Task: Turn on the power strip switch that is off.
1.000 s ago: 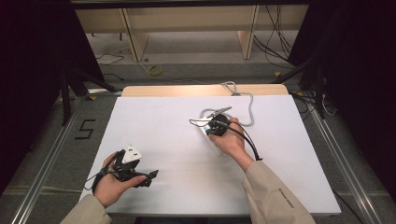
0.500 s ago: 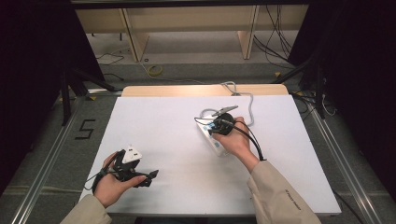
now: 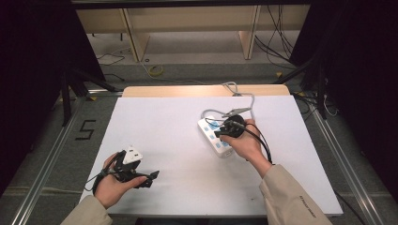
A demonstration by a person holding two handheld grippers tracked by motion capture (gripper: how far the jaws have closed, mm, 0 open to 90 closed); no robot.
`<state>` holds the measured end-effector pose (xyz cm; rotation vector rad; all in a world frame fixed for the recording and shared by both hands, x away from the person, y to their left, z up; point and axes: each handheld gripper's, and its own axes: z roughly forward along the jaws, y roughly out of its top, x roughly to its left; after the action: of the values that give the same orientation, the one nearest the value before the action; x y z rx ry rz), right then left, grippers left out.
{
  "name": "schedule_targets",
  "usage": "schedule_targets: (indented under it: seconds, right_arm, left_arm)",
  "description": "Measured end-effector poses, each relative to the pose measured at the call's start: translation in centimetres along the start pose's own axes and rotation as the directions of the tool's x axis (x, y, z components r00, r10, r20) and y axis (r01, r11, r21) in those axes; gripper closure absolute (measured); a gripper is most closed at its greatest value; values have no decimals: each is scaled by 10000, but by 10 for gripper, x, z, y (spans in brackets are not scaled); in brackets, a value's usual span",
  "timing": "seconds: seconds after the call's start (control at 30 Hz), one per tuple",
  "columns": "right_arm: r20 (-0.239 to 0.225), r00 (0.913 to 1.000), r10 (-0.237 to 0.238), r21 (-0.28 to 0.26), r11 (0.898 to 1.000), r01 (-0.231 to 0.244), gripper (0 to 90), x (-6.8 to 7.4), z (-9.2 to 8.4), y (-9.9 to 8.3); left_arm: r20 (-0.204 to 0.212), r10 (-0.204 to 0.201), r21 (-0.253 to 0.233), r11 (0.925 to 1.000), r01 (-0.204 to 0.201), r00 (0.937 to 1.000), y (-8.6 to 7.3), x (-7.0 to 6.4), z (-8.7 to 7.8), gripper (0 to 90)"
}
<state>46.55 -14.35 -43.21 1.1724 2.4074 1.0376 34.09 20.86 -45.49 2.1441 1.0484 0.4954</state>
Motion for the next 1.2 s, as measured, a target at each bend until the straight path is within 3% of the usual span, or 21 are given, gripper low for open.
schedule_targets:
  seconds: [0.3, 0.83, 1.2]
  right_arm:
    - [8, 9999, 114, -305, 9995, -114, 626, -7, -21, -13]
    - [74, 9998, -168, -706, 9974, 173, 500, -14, -50, -40]
    - [112, 9999, -1, -1060, 9944, 13, 429, -19, -68, -63]
  left_arm:
    - [-22, -10, 5, 10000, 10, 10000, 0, 0, 0, 61]
    - [-29, -21, 26, 10000, 21, 10000, 0, 0, 0, 61]
    - [-57, -49, 16, 10000, 49, 10000, 0, 1, 0, 61]
